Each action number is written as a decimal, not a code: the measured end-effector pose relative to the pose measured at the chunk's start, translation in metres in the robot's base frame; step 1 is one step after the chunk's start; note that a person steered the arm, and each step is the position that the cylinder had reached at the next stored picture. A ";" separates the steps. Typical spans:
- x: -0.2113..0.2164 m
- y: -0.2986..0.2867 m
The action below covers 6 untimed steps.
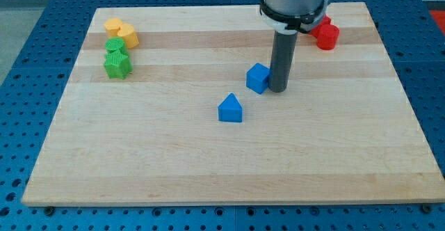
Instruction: Move the blue triangle to the bottom of the blue cube
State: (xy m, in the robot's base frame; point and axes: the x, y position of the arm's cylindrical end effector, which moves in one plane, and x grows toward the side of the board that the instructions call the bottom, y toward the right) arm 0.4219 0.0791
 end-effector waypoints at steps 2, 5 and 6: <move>0.085 0.005; 0.107 -0.105; 0.107 -0.105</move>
